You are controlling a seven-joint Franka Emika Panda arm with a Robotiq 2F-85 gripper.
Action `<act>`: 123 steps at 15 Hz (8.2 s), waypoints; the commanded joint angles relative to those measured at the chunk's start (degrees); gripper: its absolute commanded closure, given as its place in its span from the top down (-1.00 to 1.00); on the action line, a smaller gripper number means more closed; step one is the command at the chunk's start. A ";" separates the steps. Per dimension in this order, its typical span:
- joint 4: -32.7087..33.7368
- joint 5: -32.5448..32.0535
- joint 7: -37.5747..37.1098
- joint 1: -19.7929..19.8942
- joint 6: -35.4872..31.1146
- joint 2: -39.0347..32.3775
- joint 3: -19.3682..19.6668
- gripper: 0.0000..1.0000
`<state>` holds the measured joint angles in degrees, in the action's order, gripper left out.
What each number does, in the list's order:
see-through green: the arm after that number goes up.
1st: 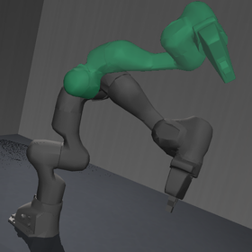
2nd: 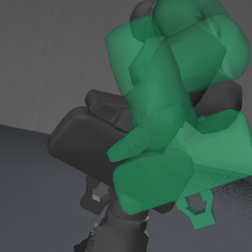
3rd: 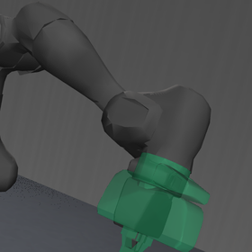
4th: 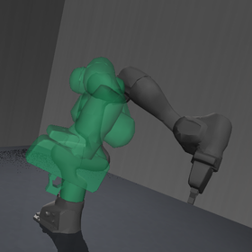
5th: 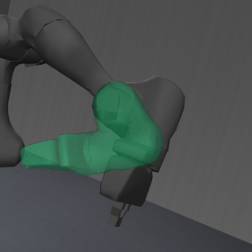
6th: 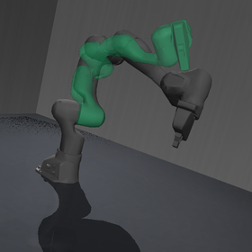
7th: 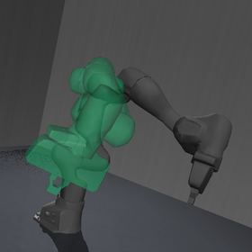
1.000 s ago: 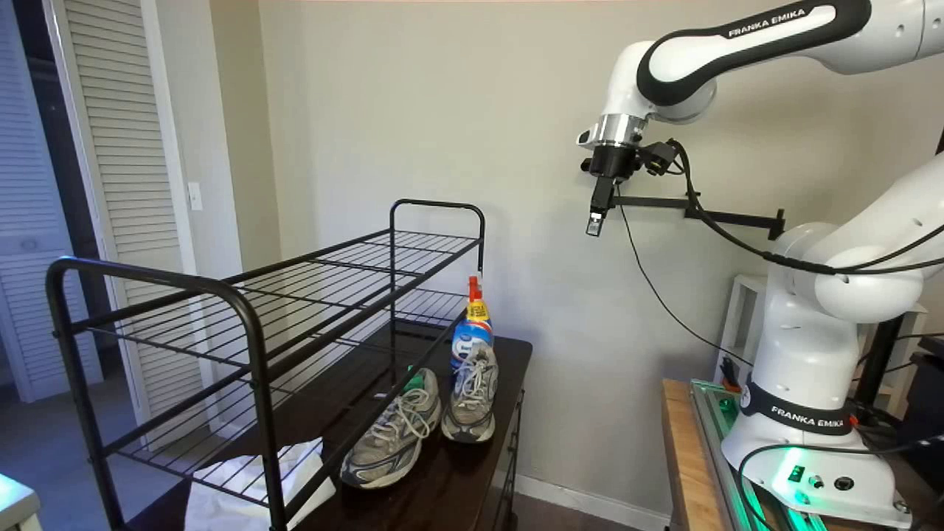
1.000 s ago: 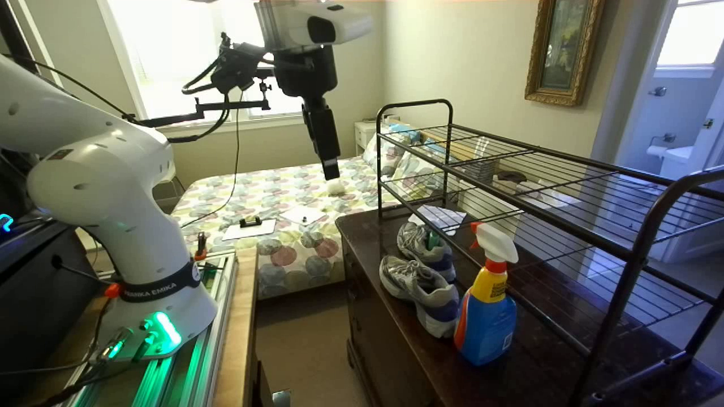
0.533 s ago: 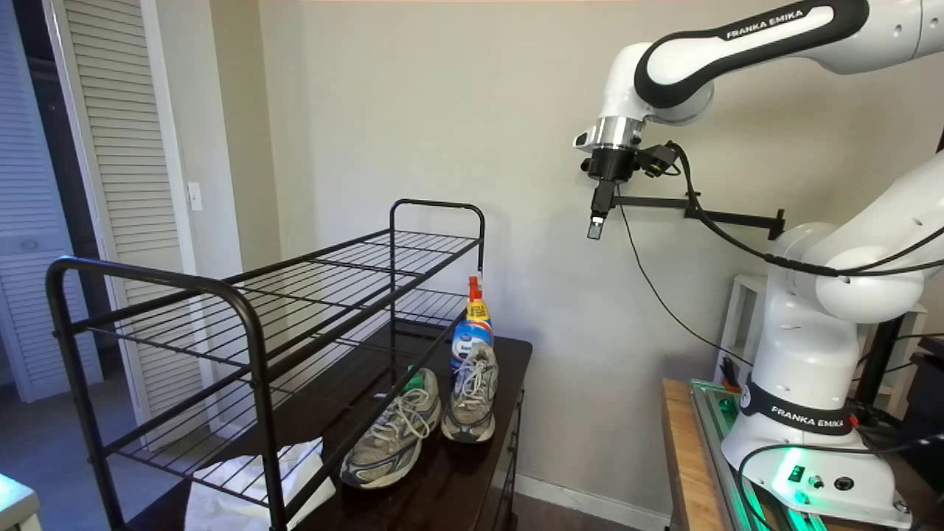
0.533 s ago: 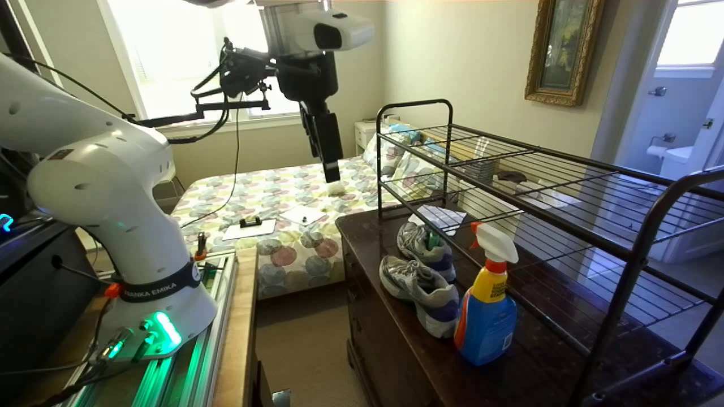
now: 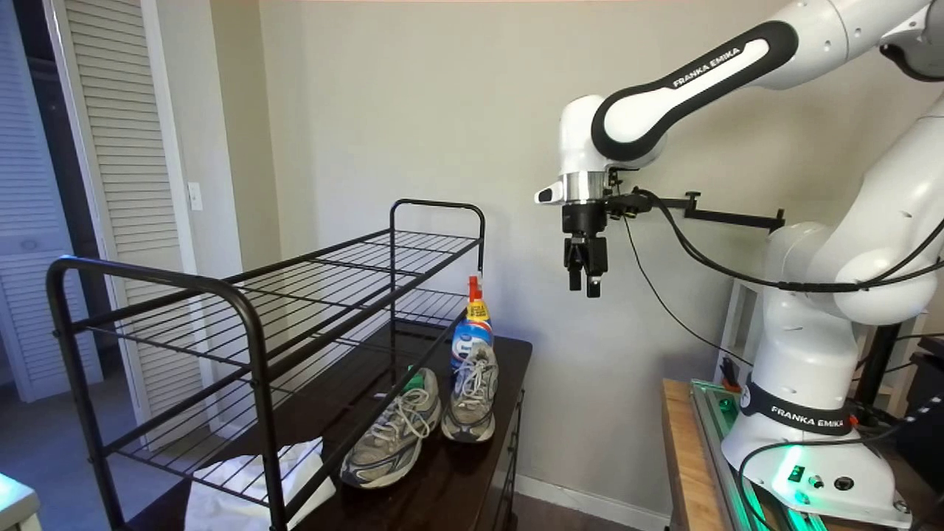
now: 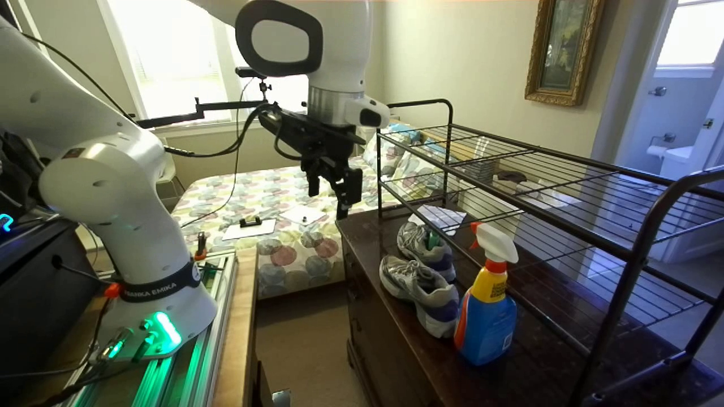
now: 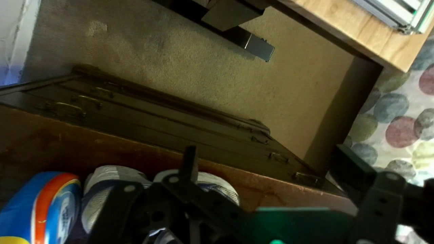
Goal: Put the sneakers on the topmost shelf.
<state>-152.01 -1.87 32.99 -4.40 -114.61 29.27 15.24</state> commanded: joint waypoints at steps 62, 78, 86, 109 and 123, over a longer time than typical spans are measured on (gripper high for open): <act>16.61 12.00 57.47 16.44 -45.62 -53.18 -15.98 0.17; -1.65 3.98 53.24 15.73 -31.29 -34.71 -14.74 -0.94; -6.34 11.22 42.09 10.66 -26.95 -14.80 -12.98 -0.94; 9.01 -20.45 -4.81 14.27 -23.02 -1.34 -18.39 -0.94; 30.05 -11.79 -3.61 4.33 1.60 -14.45 -16.76 -0.77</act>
<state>-122.09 -13.18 29.75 1.77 -113.21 14.89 -3.16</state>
